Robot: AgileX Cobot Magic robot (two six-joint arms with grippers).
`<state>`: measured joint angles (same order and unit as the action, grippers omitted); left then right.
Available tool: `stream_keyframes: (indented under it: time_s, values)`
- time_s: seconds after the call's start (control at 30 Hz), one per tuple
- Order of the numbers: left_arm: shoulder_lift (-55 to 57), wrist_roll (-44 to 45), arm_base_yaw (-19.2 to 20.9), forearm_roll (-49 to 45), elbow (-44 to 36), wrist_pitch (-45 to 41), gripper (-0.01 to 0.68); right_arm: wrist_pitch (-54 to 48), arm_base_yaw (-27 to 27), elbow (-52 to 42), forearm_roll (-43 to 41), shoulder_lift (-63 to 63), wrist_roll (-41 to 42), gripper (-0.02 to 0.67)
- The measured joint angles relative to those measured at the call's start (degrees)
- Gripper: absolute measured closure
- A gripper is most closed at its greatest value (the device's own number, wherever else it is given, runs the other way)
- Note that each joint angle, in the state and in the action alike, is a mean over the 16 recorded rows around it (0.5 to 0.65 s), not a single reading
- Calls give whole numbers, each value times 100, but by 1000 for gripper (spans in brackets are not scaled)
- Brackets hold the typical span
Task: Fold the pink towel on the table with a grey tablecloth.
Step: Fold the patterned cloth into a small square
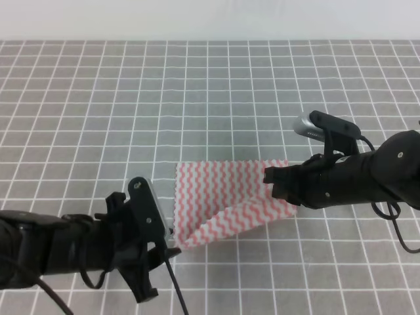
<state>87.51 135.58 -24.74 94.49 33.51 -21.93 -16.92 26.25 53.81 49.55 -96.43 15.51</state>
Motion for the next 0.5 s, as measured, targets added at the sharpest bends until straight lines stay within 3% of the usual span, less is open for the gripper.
stream_keyframes:
  time_s: [0.5]
  values:
    - [297,187,2,134,109,7,429,-31,-1,-1,1,31,13,662]
